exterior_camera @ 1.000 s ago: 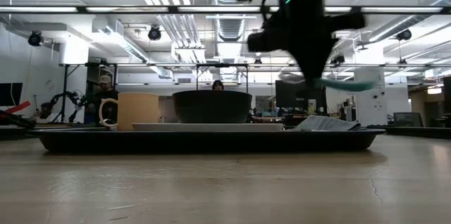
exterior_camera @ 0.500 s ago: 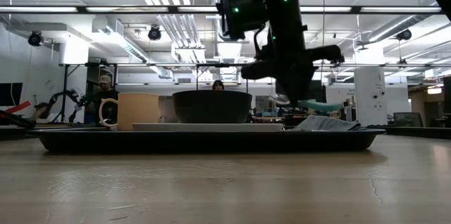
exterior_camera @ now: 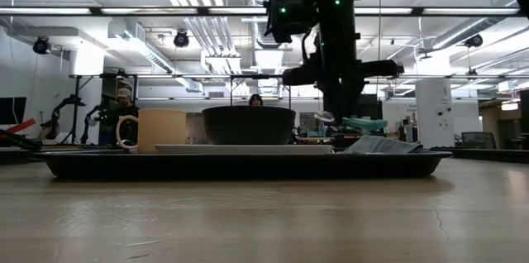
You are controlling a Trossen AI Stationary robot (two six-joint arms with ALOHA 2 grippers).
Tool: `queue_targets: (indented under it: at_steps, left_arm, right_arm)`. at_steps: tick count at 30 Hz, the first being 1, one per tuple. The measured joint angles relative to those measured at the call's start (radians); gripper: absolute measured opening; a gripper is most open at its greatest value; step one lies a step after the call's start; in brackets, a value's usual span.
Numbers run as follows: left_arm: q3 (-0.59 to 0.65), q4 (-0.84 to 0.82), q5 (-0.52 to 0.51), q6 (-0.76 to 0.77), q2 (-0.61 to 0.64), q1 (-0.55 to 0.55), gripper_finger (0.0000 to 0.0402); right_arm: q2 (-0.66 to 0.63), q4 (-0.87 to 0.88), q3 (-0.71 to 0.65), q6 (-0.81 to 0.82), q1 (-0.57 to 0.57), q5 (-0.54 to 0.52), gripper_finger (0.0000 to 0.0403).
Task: Set up tray
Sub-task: Put the green spoon on the gray napkin to the right of the green knife
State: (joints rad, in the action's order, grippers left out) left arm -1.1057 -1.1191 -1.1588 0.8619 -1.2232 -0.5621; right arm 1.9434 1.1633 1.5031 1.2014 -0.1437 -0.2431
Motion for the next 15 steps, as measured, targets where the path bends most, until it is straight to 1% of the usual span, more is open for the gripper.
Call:
queue_targets:
  at_steps: [6,12,15]
  left_arm:
    - [0.000,-0.006,0.002,0.000,0.000,0.000,0.0208]
    - [0.000,-0.006,0.002,0.000,0.000,0.000,0.0208]
    - [0.000,-0.006,0.002,0.000,0.000,0.000,0.0208]
  right_arm:
    - [-0.065,-0.041,-0.085,0.031,-0.022,0.044,0.0021]
    - [-0.068,-0.092,-0.154,0.070,-0.013,0.085,0.0022]
    - [-0.066,-0.169,-0.204,0.074,-0.017,0.120,0.0022]
